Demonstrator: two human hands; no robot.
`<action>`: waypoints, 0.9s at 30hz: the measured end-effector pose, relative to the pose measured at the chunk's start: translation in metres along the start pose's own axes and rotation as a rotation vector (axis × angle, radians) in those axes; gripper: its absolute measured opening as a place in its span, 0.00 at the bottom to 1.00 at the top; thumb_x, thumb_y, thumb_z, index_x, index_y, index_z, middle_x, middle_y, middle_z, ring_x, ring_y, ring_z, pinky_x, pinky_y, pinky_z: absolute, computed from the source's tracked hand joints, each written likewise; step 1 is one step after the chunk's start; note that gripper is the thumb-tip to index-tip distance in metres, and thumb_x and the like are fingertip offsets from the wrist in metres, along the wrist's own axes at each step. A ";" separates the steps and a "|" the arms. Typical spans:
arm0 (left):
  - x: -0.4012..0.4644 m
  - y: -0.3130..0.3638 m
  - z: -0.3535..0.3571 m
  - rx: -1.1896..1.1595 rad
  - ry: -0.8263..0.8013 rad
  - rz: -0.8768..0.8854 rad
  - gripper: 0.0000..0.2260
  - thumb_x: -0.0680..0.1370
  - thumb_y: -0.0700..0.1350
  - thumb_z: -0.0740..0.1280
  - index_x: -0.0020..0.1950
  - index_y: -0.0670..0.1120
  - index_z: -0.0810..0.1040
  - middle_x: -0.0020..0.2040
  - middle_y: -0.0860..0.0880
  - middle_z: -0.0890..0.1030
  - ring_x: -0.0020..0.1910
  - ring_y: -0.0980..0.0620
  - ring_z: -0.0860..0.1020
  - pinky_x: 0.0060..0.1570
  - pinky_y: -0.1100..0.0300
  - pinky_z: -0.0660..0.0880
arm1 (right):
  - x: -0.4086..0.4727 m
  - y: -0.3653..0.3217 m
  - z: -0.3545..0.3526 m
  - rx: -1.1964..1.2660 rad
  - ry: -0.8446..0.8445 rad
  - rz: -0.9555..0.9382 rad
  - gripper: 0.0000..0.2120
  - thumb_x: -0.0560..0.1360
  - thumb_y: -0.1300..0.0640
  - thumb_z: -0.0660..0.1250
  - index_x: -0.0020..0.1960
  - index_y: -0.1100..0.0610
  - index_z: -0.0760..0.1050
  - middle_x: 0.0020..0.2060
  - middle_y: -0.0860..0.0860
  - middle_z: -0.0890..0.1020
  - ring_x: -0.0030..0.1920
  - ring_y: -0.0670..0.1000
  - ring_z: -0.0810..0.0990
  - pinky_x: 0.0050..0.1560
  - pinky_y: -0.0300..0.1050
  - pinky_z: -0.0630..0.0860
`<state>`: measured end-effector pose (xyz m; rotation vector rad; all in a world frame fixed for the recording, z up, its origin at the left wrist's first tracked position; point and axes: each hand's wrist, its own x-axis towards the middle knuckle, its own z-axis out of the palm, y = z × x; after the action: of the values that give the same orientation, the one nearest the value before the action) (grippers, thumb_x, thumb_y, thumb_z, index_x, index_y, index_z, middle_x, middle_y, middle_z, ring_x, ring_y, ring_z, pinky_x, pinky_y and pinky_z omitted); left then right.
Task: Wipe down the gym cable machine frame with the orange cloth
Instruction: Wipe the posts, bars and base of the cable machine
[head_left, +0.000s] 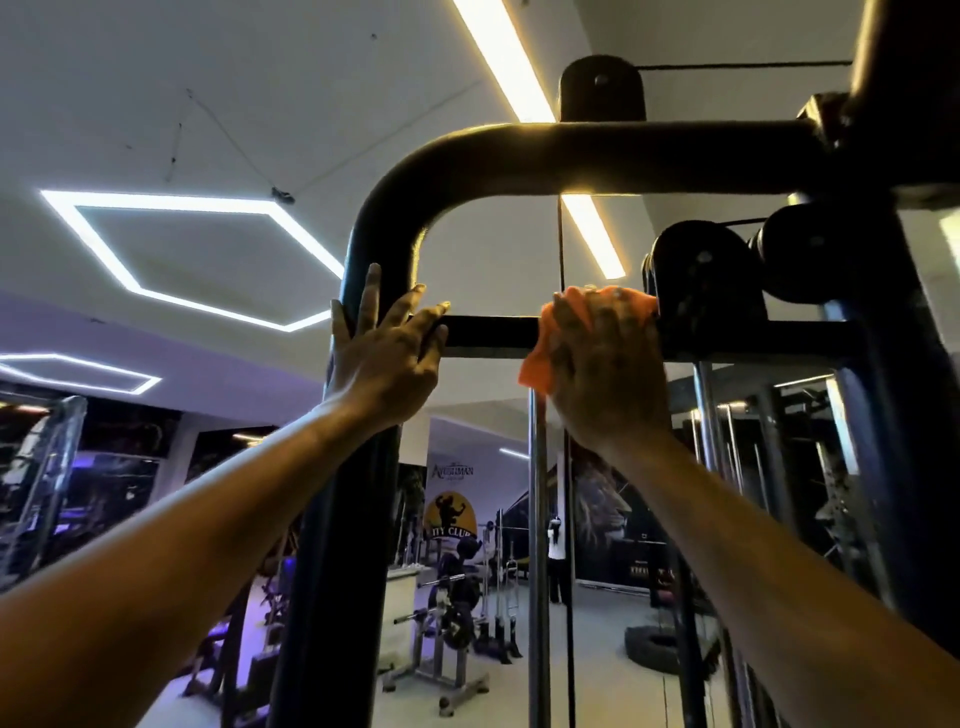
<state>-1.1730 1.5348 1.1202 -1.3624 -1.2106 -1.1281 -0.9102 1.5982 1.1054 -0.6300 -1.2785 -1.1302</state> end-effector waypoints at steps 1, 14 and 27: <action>0.000 0.004 -0.002 0.003 -0.024 0.005 0.26 0.86 0.63 0.49 0.83 0.61 0.66 0.87 0.57 0.59 0.87 0.48 0.38 0.80 0.28 0.36 | -0.001 0.008 -0.002 0.010 -0.008 0.081 0.27 0.88 0.41 0.55 0.81 0.53 0.69 0.78 0.59 0.72 0.80 0.67 0.67 0.82 0.69 0.59; 0.007 0.081 0.010 -0.147 -0.181 0.044 0.28 0.86 0.63 0.46 0.87 0.63 0.55 0.88 0.56 0.53 0.87 0.50 0.41 0.81 0.32 0.32 | -0.009 0.060 -0.014 0.011 -0.108 -0.003 0.30 0.89 0.39 0.47 0.86 0.50 0.62 0.86 0.55 0.60 0.87 0.61 0.50 0.86 0.65 0.45; 0.020 0.140 0.016 -0.166 -0.227 0.158 0.32 0.82 0.62 0.43 0.87 0.60 0.56 0.89 0.53 0.52 0.88 0.50 0.42 0.81 0.34 0.30 | -0.001 0.114 -0.039 0.066 -0.085 0.142 0.26 0.90 0.45 0.54 0.86 0.49 0.60 0.87 0.55 0.56 0.87 0.60 0.51 0.85 0.64 0.55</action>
<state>-1.0314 1.5460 1.1273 -1.7185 -1.1645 -0.9997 -0.7904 1.6065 1.1192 -0.7143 -1.3164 -0.9494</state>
